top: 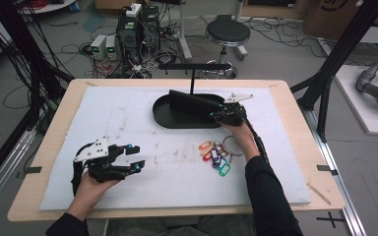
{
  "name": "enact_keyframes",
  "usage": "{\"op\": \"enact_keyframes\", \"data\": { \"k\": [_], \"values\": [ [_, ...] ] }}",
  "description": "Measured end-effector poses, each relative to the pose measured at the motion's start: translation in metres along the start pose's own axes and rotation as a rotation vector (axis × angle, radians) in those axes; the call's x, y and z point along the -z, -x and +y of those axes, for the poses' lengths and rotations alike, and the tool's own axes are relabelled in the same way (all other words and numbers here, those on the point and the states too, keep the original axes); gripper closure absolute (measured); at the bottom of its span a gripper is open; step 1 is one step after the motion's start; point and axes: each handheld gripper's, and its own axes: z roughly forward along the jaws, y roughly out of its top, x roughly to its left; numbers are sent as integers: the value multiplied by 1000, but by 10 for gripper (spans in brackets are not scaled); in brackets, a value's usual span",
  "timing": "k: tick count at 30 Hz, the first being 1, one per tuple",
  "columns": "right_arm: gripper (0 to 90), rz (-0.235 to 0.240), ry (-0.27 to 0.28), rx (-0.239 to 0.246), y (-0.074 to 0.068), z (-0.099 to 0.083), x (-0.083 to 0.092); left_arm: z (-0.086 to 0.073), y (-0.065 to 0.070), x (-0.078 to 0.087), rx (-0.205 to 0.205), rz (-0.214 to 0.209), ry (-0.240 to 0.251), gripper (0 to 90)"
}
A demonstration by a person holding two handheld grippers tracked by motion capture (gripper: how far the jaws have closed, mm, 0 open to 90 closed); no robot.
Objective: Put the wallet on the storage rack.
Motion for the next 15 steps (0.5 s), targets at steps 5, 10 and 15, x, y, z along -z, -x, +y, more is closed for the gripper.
{"op": "enact_keyframes", "data": {
  "k": [5,10,15],
  "values": [
    [538,-53,9,-4,1,4,7,0,0,0,1,3,-4,425],
    [447,-57,12,-25,4,6,17,0,0,0,3,8,-8,418],
    [379,-40,19,-51,7,8,32,0,-1,0,10,22,-9,399]
  ]
}}
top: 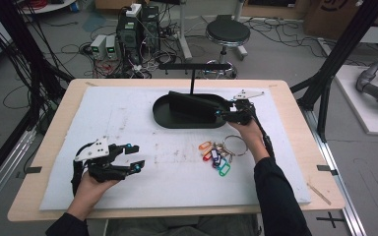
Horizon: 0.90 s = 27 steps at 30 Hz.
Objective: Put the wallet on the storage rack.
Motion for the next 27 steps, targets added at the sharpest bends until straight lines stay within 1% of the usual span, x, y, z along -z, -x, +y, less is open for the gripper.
{"op": "enact_keyframes", "data": {
  "k": [2,6,8,11,12,15,18,20,21,23,24,26,27],
  "values": [
    [373,9,6,-9,1,1,8,0,-1,0,0,5,-3,399],
    [361,3,27,-2,3,2,26,1,-2,-1,4,11,-4,396],
    [353,0,38,-14,3,2,36,1,-2,-2,5,13,-6,396],
    [344,16,66,-35,4,1,53,2,-4,-2,5,19,-6,390],
    [340,13,71,-37,3,1,58,2,-4,-3,8,24,-5,386],
    [307,-10,81,-19,1,-2,73,3,-6,-2,12,42,-5,375],
    [299,-25,87,-4,-1,-6,87,3,-8,-2,20,65,-2,353],
    [289,-36,92,-7,-2,-11,96,3,-10,-1,21,91,1,341],
    [287,-38,95,-6,-2,-14,100,3,-11,0,18,116,-5,333],
    [286,-56,102,-14,-3,-21,109,2,-14,1,15,148,-10,311],
    [284,-63,103,-14,-3,-24,111,1,-15,1,9,167,-17,307],
    [278,-86,101,-9,-3,-30,117,-3,-17,3,5,219,-40,293],
    [273,-98,98,-12,-4,-33,121,-6,-18,4,1,236,-48,288]
  ]
}}
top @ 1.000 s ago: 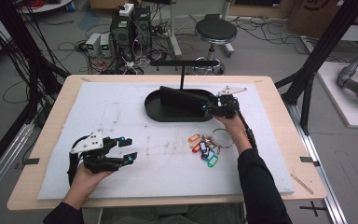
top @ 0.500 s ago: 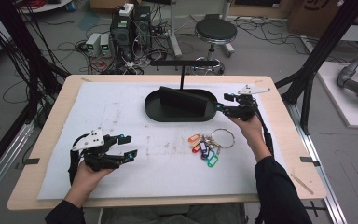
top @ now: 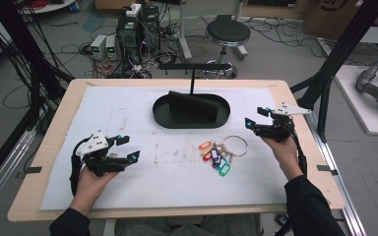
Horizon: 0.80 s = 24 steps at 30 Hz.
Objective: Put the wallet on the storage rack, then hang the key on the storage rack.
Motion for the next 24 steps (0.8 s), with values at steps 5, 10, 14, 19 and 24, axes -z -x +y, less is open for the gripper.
{"op": "enact_keyframes", "data": {
  "k": [5,10,14,19,24],
  "values": [
    [270,-15,26,-38,-3,-10,16,-5,-6,4,8,76,-6,288],
    [273,-26,71,-78,-7,-22,27,-4,-5,4,2,90,-10,289],
    [274,-18,56,-116,-5,-28,30,-1,-4,1,-14,90,-7,289],
    [295,-20,83,-148,-5,-36,37,0,-4,-2,-20,103,0,289],
    [290,-31,86,-145,-5,-38,39,0,-7,0,-3,106,12,289]
  ]
}}
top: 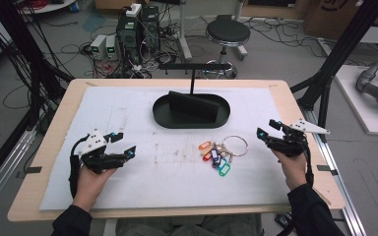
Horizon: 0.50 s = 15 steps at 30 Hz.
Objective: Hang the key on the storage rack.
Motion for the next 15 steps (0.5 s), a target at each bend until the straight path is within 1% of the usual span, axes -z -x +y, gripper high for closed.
{"op": "enact_keyframes", "data": {
  "k": [2,4,7,9,10,11,13,15],
  "values": [
    [285,2,-18,-7,0,-1,-1,0,0,1,7,4,5,289],
    [271,-2,-27,1,0,-1,-1,0,-1,1,14,3,9,289],
    [246,1,-23,26,-1,-1,1,1,-1,1,23,8,8,289],
    [212,-11,-26,56,-1,-2,2,1,-1,1,25,22,5,292],
    [212,-13,-33,59,0,-2,3,1,0,0,25,21,7,291],
    [212,-14,-37,52,0,-3,3,1,0,0,24,21,5,291],
    [212,-34,-50,44,2,-5,3,2,1,0,23,24,6,291],
    [212,-49,-59,33,4,-6,3,2,2,-1,20,33,-4,291]
  ]
}}
